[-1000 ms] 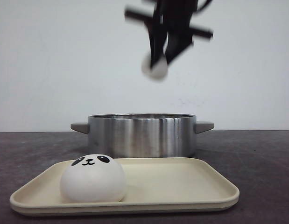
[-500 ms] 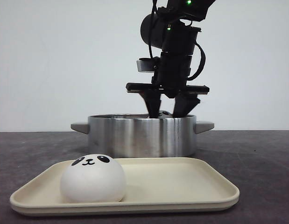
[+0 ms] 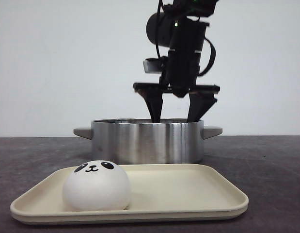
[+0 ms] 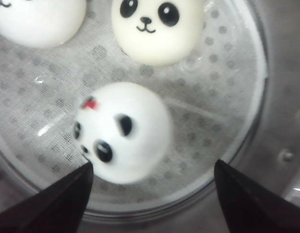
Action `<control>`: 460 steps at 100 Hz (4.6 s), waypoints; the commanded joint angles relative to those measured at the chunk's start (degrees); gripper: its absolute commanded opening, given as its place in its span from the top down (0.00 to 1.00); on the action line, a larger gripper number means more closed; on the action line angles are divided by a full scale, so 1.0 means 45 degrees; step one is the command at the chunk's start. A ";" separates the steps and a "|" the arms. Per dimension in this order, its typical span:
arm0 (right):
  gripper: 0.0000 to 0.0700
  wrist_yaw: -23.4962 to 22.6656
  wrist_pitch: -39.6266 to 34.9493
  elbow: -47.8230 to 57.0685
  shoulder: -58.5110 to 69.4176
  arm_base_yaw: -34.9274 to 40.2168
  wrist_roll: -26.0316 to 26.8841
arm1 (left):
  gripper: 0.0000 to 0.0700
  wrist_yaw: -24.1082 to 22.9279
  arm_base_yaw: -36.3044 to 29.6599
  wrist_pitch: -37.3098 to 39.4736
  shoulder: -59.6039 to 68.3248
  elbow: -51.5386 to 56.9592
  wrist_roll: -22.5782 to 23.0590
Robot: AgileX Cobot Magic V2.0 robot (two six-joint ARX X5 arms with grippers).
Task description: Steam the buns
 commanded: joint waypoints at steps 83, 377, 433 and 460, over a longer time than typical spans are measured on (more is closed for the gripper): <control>0.98 0.2025 -0.1967 0.4546 -0.6946 0.3905 -0.0549 | 0.19 0.1904 -0.2773 0.3944 0.1875 -0.9486 -0.3740; 0.98 0.2390 -0.2798 0.4546 -0.7839 0.4677 0.0583 | 0.13 -0.0427 0.1146 0.7694 0.8981 -0.3648 -0.0267; 0.98 0.5158 -0.2531 0.0772 -0.8223 0.4658 0.0471 | 0.65 -0.0899 0.0869 0.6266 0.2832 -0.3254 -0.0520; 0.98 0.3084 0.4877 -0.4920 -0.9418 0.5469 0.0214 | 1.00 -0.0986 0.0869 0.4522 -0.1418 -0.3934 -0.0476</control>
